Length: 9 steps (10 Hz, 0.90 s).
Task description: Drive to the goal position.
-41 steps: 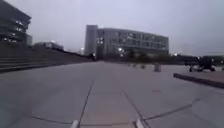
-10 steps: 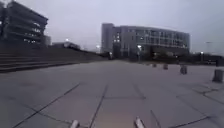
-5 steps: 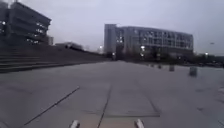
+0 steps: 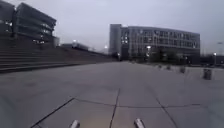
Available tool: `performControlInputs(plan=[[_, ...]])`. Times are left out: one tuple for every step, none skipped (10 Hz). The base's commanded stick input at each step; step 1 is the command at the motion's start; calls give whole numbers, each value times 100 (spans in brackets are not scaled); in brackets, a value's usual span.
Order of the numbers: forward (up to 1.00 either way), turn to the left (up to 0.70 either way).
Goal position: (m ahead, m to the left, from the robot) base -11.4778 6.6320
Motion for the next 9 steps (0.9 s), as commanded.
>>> performControlInputs(plan=[[0,100],[0,100],[0,100],[0,100],[0,100],[0,100],[0,100],[0,100],[0,100]])
